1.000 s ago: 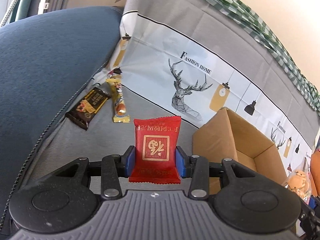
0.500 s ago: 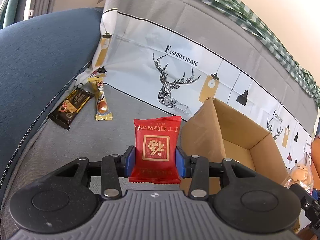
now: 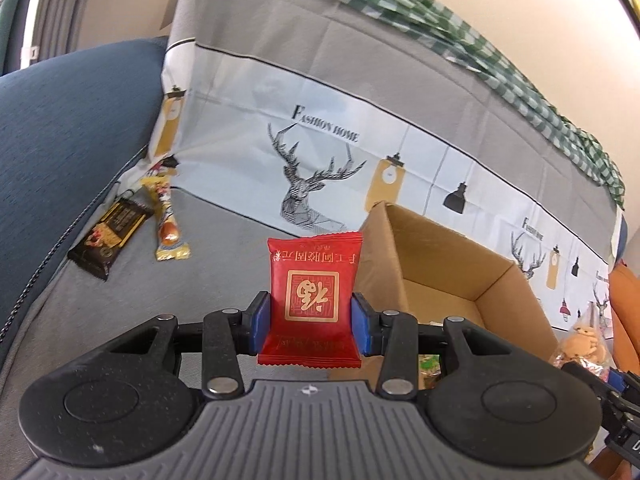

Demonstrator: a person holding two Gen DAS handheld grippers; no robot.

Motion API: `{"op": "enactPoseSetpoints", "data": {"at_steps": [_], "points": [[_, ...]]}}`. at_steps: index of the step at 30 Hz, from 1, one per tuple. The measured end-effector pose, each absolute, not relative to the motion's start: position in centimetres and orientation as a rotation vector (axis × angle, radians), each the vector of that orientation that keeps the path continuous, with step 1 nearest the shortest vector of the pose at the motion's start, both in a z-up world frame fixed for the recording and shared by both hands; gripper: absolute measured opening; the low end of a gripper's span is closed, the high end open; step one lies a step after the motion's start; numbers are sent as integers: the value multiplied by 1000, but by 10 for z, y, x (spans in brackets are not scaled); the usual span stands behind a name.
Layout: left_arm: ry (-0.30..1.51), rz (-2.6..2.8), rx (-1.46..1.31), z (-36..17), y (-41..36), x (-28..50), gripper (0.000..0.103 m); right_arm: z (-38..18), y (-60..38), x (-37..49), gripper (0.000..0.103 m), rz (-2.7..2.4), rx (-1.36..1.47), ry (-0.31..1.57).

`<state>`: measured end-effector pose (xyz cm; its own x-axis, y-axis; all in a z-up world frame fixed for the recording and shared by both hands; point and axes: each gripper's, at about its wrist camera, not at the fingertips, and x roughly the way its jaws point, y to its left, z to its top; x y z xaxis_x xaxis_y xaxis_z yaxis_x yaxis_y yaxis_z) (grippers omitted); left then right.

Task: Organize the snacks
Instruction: 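Hold the red candy and biscuit bag above the box with both tools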

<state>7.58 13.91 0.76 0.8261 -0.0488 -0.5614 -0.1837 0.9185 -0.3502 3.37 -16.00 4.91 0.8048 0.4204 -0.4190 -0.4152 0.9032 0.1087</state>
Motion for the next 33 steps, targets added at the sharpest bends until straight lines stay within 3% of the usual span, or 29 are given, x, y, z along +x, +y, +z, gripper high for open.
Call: {"op": "enactPoseSetpoints", "data": {"at_steps": [33], "points": [[448,-136,-234,25,74,67,46,46,-163,39,60,347,44,439]]}}
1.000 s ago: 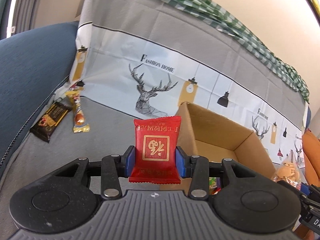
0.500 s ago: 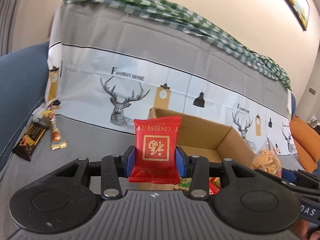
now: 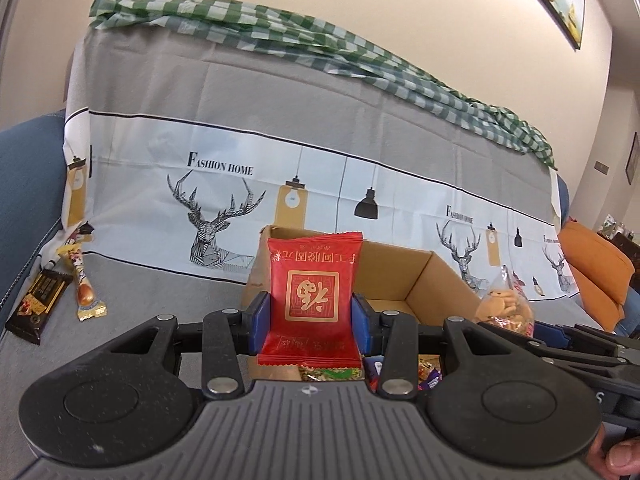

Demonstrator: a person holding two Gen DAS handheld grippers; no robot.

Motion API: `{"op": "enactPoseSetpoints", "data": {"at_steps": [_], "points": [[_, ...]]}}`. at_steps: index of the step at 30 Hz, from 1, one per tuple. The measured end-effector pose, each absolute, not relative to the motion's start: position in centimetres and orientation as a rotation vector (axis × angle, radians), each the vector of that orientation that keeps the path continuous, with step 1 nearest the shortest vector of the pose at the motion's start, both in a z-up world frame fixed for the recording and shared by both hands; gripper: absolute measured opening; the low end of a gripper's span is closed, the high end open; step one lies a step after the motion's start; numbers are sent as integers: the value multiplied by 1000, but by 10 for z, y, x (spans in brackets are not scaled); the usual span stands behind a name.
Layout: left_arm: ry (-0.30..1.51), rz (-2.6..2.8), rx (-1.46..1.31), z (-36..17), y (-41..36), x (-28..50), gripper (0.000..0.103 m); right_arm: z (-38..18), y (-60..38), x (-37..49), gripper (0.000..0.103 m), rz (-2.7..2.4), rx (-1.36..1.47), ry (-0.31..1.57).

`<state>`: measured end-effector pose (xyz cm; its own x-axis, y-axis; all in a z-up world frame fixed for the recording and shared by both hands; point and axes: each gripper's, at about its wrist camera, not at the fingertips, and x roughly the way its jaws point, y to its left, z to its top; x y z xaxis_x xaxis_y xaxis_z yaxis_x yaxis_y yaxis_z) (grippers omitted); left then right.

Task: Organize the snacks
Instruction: 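Hold the red candy and biscuit bag above the box with both tools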

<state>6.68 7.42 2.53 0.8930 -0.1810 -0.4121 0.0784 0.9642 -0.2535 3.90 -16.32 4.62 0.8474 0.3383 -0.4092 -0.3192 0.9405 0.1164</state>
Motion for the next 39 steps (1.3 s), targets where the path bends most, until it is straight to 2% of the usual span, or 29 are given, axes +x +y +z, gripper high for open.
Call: {"op": "enactPoseSetpoints", "data": {"at_steps": [39], "points": [[419,-236,-194,26,43,67,46,44,-166,38,60,214,65,405]]}}
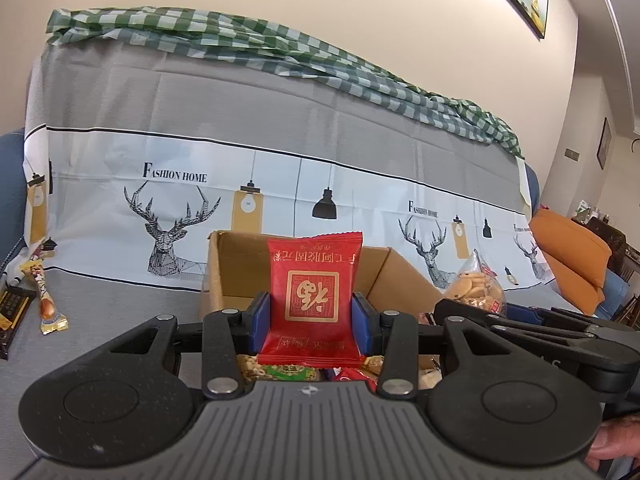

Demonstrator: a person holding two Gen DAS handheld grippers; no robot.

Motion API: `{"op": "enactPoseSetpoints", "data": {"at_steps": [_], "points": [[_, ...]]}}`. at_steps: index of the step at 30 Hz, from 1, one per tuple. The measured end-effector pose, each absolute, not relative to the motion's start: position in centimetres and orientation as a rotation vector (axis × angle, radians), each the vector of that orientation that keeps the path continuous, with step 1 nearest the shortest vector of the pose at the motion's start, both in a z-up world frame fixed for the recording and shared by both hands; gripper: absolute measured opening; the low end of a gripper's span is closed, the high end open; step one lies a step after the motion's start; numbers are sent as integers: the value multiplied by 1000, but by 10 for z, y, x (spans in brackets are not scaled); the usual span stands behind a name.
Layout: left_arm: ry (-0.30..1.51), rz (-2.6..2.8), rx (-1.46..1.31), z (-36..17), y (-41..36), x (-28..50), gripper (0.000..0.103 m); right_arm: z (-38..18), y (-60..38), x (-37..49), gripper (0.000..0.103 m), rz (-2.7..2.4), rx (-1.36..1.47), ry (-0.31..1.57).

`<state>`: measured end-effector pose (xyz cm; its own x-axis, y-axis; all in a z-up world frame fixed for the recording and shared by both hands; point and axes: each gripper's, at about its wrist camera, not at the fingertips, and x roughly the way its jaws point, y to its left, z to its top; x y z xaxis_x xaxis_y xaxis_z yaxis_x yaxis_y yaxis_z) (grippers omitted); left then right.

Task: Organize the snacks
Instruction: 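Hold the red candy and biscuit bag above the box with both tools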

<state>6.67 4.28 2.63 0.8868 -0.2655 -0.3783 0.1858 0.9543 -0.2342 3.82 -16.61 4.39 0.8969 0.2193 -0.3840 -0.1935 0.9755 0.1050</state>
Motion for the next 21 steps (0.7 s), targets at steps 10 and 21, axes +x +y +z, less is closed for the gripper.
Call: {"op": "enactPoseSetpoints", "data": {"at_steps": [10,21], "points": [[434,-259,-194,23,32,72,46,43,-170,39,60,188,68,396],[437,-272,-202,21,24,75,46,40,-169,41,60,189,62,403]]}}
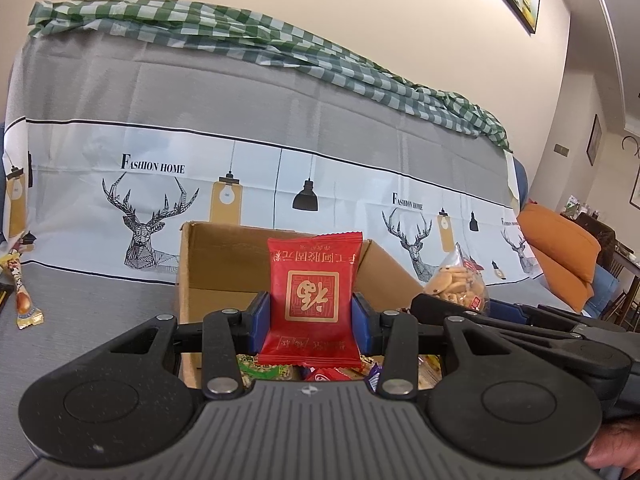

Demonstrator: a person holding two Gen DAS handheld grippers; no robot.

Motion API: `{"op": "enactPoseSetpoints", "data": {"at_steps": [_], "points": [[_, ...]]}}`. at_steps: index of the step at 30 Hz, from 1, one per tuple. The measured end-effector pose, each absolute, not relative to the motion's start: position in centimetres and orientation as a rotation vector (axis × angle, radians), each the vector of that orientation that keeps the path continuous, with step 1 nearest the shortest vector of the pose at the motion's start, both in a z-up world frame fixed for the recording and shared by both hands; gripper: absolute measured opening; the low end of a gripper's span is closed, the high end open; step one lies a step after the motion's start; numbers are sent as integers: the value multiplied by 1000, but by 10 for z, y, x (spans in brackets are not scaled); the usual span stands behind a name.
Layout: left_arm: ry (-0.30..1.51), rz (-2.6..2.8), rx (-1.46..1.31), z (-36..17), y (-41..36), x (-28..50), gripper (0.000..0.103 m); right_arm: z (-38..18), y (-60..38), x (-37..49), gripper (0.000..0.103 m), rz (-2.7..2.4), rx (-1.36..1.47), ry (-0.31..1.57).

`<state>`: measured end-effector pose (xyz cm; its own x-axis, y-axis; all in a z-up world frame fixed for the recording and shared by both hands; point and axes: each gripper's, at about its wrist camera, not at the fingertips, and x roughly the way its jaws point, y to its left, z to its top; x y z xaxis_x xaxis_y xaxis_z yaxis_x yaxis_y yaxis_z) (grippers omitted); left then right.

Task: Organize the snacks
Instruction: 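Hold the red candy and biscuit bag above the box with both tools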

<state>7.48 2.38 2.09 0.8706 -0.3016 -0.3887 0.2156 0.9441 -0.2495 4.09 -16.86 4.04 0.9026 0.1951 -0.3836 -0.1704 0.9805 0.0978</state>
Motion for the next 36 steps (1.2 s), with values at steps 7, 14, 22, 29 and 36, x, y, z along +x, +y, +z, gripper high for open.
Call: {"op": "enactPoseSetpoints", "data": {"at_steps": [7,14,22,29,36], "points": [[440,-276,-205,20,19,76,46,39,-169,42,60,185,66,400],[444,-280,-205,18,14,79,46,40,-171,42,60,179,70,397],[448,-282,-208,17,11,81,46,41,-173,41,60,170,74,394],[451,-280,-221,15,10,82,46,42,-174,41,60,158,81,391],[454,-281,-219,14,9,84,46,41,-173,41,60,151,88,392]]}}
